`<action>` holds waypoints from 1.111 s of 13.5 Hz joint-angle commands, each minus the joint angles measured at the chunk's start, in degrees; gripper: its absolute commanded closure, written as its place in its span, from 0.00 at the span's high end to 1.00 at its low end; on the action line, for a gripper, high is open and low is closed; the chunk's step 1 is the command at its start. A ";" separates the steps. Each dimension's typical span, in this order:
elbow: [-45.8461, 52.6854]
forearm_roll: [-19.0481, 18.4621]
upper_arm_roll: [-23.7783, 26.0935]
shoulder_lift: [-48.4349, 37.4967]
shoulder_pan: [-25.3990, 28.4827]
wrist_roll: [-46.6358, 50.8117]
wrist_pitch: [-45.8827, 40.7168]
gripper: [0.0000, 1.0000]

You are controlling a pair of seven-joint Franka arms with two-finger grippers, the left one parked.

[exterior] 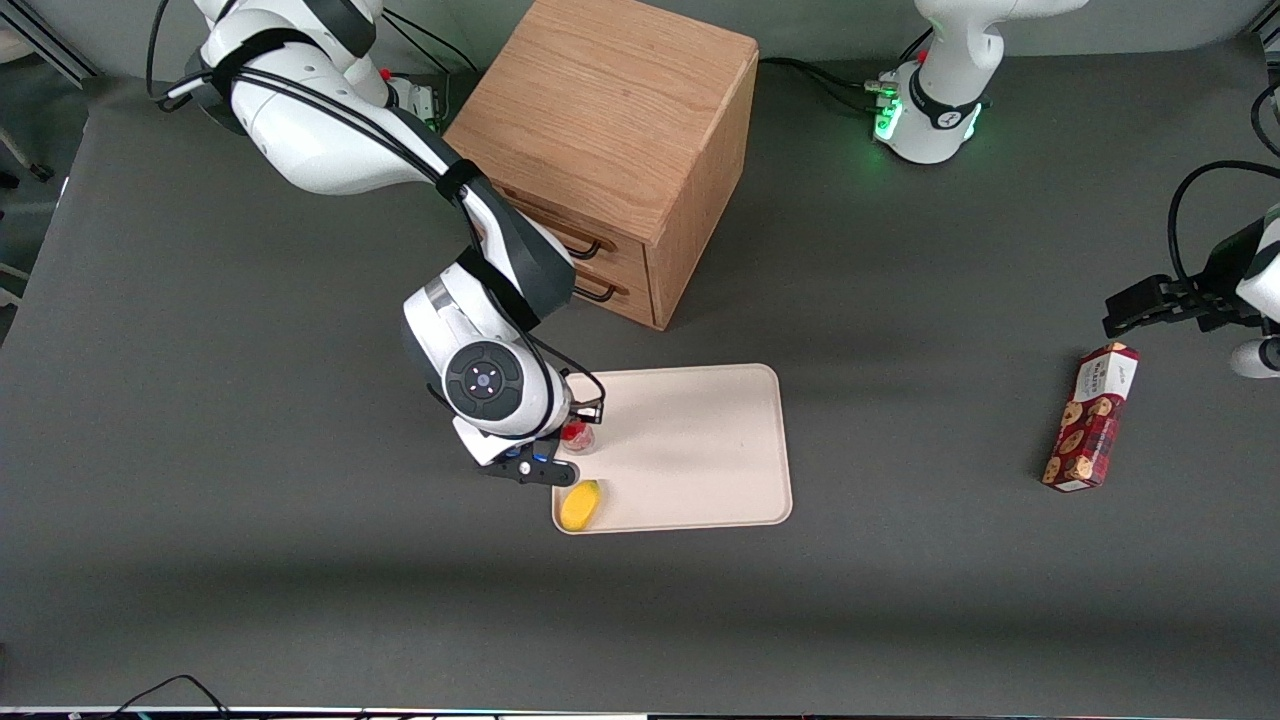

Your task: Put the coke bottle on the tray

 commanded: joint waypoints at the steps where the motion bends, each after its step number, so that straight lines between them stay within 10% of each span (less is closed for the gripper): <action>1: 2.37 -0.99 0.27 0.90 0.31 -0.67 -1.22 0.71; 2: 2.37 -1.16 0.27 0.90 0.31 -0.67 -1.13 1.00; 10: 0.80 -3.18 -0.78 -11.82 -3.98 -1.54 -2.18 1.00; 15: -14.49 -5.65 -8.42 -28.08 -9.25 -17.96 -3.50 1.00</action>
